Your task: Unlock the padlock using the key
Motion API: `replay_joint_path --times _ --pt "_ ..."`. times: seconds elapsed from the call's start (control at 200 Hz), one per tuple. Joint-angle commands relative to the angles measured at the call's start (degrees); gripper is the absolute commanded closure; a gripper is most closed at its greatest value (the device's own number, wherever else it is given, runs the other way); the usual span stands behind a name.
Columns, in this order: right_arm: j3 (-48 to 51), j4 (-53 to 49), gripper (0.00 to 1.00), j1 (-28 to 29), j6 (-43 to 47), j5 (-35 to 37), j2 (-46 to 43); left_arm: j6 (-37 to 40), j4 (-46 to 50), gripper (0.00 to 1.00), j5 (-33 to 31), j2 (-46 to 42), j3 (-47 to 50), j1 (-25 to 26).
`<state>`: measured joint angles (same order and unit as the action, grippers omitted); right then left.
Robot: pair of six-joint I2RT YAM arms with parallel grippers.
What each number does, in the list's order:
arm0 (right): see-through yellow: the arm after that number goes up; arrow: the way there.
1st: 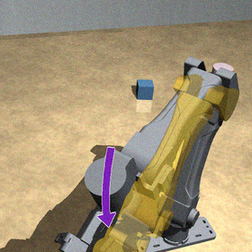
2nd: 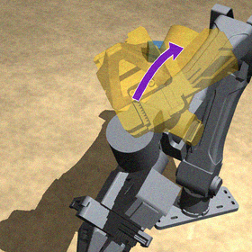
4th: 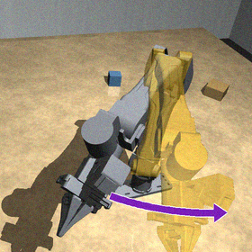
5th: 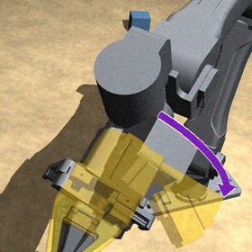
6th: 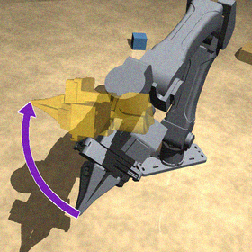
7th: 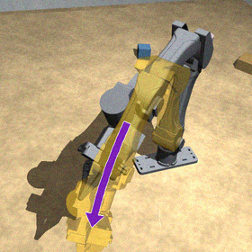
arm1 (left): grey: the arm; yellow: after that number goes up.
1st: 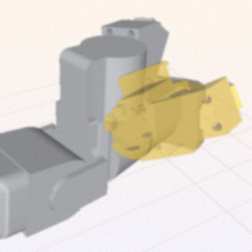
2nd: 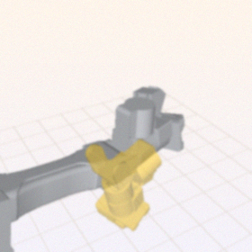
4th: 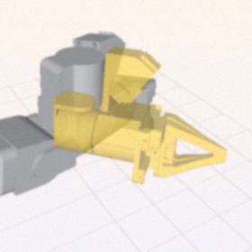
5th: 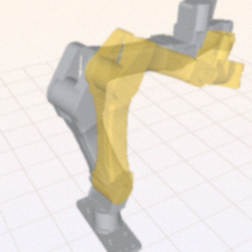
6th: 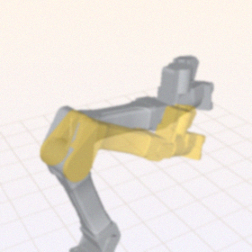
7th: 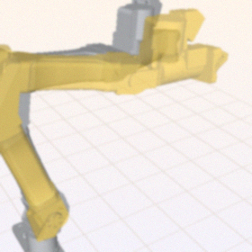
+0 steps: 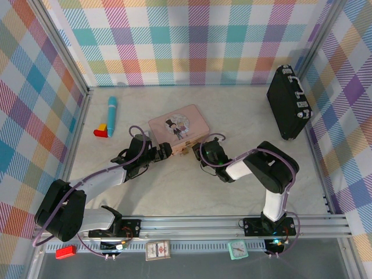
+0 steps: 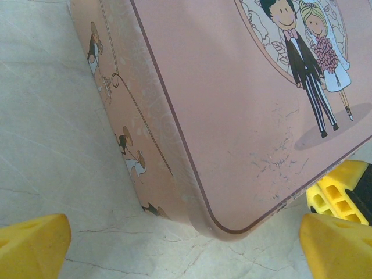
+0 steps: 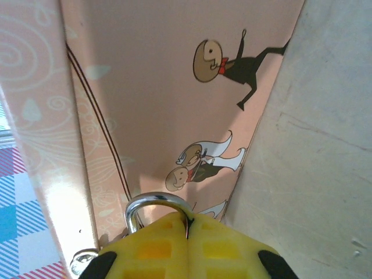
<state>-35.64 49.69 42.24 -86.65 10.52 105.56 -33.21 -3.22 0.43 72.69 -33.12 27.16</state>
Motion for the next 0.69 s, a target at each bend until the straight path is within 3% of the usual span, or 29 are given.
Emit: replay_joint_path --times 0.0,0.69 --pt "1.7 -3.4 1.0 -0.6 -0.5 1.4 -2.0 -0.1 -0.6 0.0 -0.4 -0.9 0.5 -0.8" --pt "2.7 -8.9 1.0 -1.7 2.0 1.3 -7.0 0.3 -1.0 0.0 0.0 -1.5 0.7 -0.9"
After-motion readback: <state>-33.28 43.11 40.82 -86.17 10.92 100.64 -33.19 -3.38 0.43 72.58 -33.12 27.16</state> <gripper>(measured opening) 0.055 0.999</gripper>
